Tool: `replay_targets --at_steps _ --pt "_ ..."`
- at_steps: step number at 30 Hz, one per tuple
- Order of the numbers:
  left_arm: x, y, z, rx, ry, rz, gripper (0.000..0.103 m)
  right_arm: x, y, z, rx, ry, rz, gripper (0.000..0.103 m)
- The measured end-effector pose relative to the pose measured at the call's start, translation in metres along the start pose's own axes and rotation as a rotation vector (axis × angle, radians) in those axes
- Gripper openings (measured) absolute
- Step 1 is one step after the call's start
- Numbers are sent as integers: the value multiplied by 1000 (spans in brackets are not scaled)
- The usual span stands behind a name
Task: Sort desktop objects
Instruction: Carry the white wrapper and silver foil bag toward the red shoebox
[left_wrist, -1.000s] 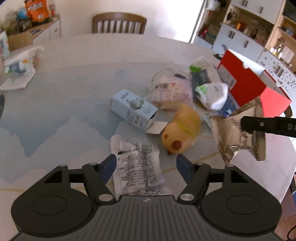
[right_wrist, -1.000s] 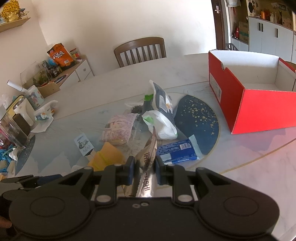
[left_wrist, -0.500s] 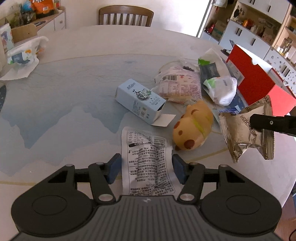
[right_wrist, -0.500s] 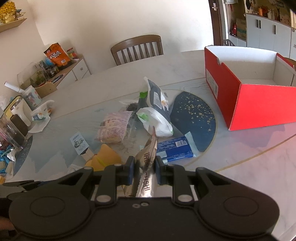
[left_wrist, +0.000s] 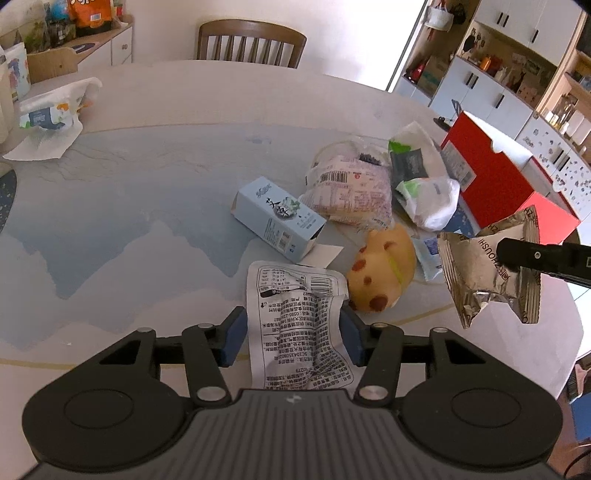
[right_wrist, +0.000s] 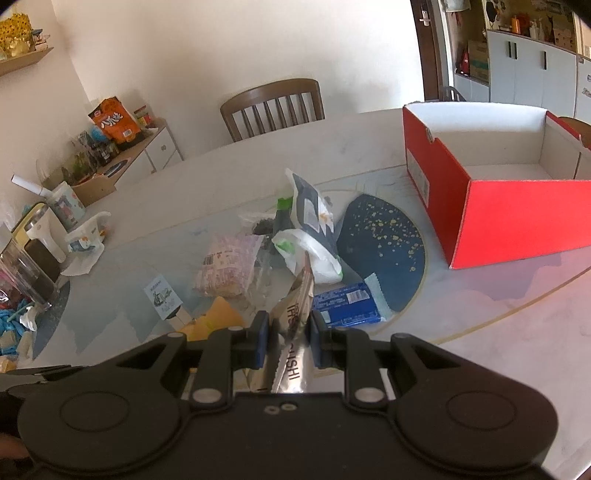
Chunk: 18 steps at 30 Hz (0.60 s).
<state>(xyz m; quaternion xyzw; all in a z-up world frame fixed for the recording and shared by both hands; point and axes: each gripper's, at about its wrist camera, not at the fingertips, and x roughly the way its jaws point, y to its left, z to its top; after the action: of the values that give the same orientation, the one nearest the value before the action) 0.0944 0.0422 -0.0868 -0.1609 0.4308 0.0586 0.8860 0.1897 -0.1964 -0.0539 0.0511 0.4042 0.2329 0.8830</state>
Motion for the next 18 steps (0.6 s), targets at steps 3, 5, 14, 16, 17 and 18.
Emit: replay_targets --at_steps 3,5,14,16,17,18 --pt "-5 2 0 -5 -4 -5 52 -4 -3 0 7 -7 -2 22" --pt "-11 2 0 -3 -15 -10 52 -6 -6 0 16 -6 -5 22" --pt "-32 -10 15 13 -70 -44 53 -21 -17 5 57 -32 -8 22" --pt "-35 -15 19 22 -77 -50 53 -25 -19 6 61 -41 -8 22" --pt "-35 -18 21 28 -82 -54 53 -26 -20 7 63 -44 -8 22" --pt "-36 -20 23 32 -84 -57 53 -28 -21 8 66 -48 -10 22"
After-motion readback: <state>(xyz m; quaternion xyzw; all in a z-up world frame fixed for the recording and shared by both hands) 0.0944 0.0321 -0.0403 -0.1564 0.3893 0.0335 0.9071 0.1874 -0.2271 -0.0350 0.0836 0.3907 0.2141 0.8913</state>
